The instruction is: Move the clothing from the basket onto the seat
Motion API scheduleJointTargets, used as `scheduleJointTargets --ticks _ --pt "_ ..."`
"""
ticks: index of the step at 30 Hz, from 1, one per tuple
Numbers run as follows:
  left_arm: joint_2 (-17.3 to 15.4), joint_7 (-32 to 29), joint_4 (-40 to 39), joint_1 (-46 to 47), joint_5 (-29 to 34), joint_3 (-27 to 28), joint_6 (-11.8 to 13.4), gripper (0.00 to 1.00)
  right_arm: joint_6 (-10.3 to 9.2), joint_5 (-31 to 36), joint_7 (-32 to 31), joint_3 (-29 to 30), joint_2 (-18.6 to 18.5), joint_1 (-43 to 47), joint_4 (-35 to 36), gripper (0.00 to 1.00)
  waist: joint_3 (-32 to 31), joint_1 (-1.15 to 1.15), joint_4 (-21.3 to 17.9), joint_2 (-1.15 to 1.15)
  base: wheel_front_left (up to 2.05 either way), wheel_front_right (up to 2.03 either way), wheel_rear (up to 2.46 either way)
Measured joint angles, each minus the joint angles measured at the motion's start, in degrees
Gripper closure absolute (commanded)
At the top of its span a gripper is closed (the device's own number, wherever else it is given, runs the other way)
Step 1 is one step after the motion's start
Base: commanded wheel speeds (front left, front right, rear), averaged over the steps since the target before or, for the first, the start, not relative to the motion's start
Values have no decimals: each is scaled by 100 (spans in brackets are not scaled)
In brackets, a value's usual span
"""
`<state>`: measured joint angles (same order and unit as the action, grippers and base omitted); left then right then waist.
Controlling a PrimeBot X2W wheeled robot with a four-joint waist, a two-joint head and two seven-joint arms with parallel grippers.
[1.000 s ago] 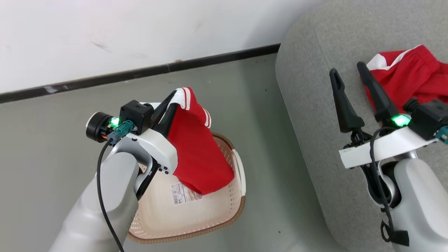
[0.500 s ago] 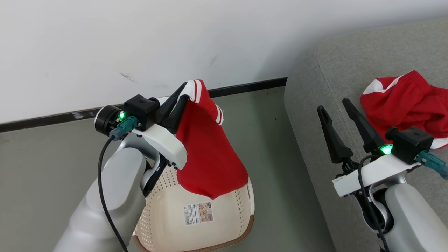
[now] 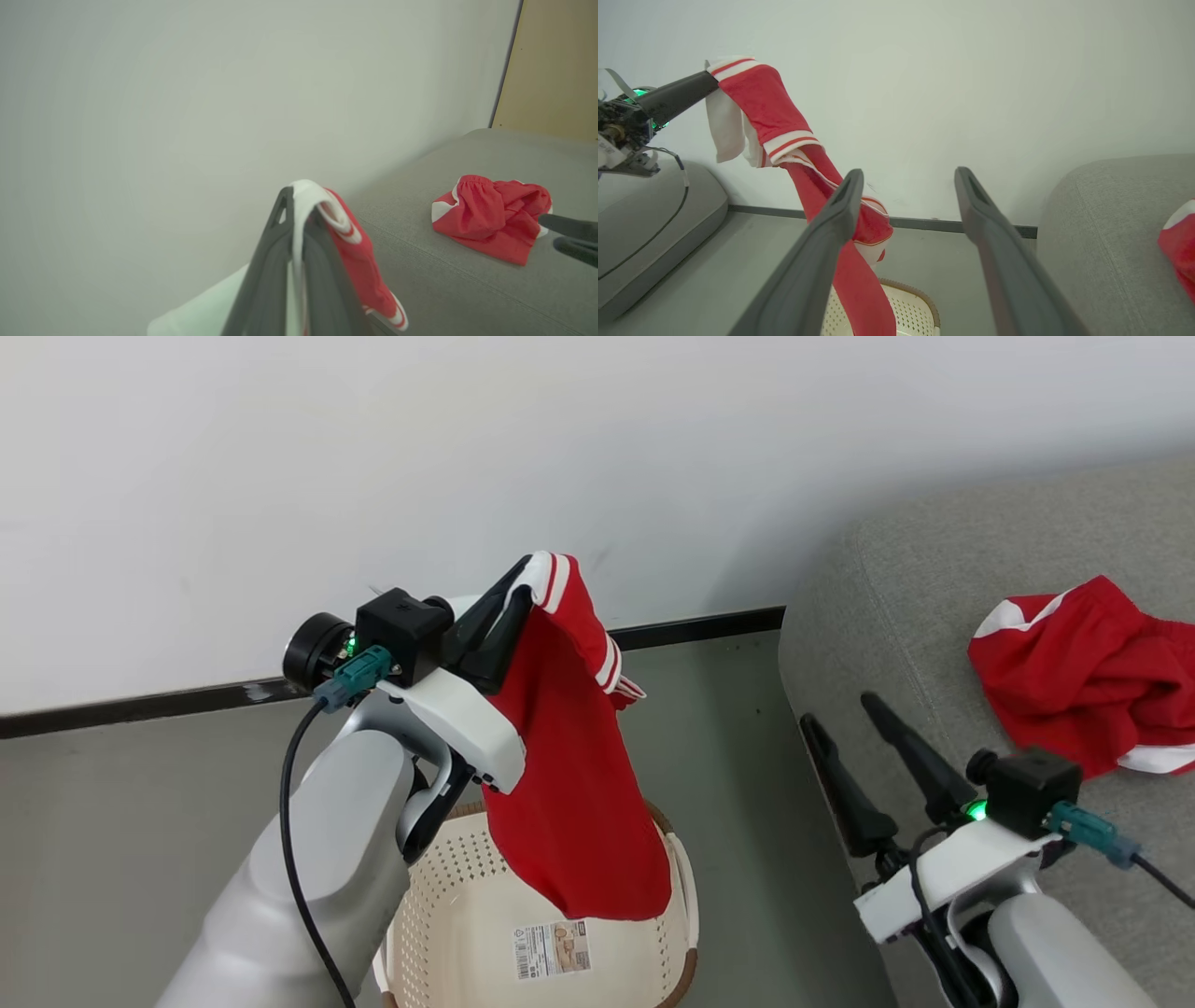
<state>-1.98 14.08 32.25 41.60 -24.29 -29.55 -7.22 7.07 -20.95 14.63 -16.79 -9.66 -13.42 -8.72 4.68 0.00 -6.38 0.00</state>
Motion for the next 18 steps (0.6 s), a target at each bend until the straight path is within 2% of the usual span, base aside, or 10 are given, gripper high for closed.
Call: scheduleJointTargets --ticks 7,9,18 --pt "13 -147 -134 24 -56 -164 0 100 0 -134 0 -633 9 47 -218 0 -133 0 127 0 0 0 0" --pt "15 -225 -192 48 -91 -243 0 100 0 -144 0 -978 32 53 -390 0 -174 0 201 0 0 0 0" --pt "19 -376 -381 150 -249 -441 0 100 0 -194 -1 -1694 70 -60 -1002 0 -232 0 416 0 0 0 0"
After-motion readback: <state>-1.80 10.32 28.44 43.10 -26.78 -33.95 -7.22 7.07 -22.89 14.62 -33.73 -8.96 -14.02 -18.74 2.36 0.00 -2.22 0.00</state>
